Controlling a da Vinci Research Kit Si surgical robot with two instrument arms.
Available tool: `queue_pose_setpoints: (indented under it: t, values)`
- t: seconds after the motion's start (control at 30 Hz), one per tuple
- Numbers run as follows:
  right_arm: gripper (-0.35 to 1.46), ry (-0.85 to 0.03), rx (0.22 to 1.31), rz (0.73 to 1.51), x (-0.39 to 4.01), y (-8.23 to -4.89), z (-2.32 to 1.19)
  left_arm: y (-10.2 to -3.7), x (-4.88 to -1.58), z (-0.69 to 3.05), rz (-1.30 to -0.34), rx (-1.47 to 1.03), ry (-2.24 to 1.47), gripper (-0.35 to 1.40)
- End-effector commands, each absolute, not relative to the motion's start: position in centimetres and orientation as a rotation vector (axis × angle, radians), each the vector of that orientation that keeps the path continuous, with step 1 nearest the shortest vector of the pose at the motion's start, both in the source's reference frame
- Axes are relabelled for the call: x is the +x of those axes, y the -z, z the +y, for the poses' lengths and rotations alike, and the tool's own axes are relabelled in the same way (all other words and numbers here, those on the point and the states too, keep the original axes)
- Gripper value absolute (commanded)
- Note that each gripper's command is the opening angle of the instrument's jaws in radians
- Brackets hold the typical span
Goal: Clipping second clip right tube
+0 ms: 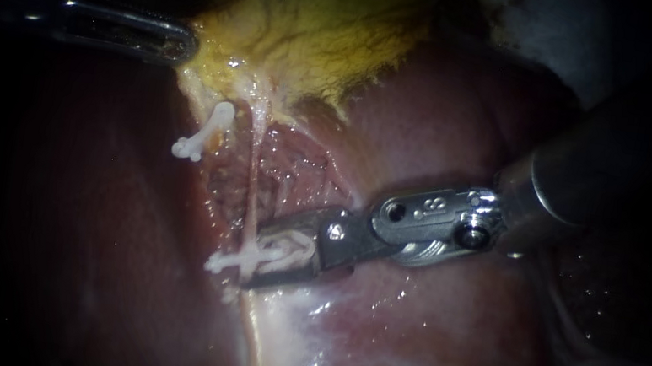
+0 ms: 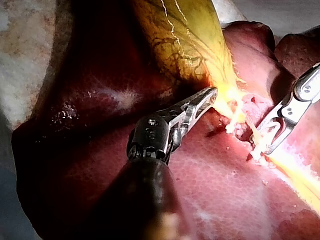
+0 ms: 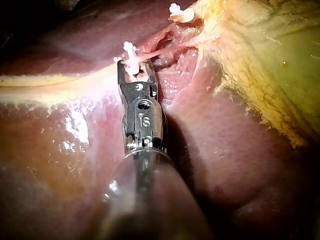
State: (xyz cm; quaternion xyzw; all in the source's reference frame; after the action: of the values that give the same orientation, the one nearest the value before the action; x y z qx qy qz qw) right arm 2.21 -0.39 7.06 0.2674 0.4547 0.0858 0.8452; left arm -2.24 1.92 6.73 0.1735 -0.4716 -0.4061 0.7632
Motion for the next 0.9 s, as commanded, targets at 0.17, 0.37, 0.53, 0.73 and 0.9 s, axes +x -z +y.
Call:
queue_pose_setpoints:
  t: [0.17, 0.37, 0.53, 0.73, 0.9]
  values:
    - [0.32, -0.190, 0.573, 0.954, 2.18, -7.02, -0.36, -6.74, -2.24, 1.92, -1.026, 0.376, 0.883, -0.35]
    - [0.60, -0.212, 0.585, 0.960, 2.16, -7.05, -0.34, -6.74, -2.24, 1.92, -1.026, 0.376, 0.883, -0.35]
    - [0.60, -0.231, 0.605, 0.954, 2.01, -7.08, -0.29, -6.75, -2.24, 1.92, -1.026, 0.376, 0.883, -0.35]
    - [0.60, -0.329, 0.690, 1.005, 1.91, -7.11, -0.15, -6.75, -2.24, 1.92, -1.026, 0.376, 0.882, -0.35]
    - [0.60, -0.402, 0.839, 1.036, 1.88, -7.18, -0.11, -6.75, -2.24, 1.92, -1.026, 0.376, 0.882, -0.35]
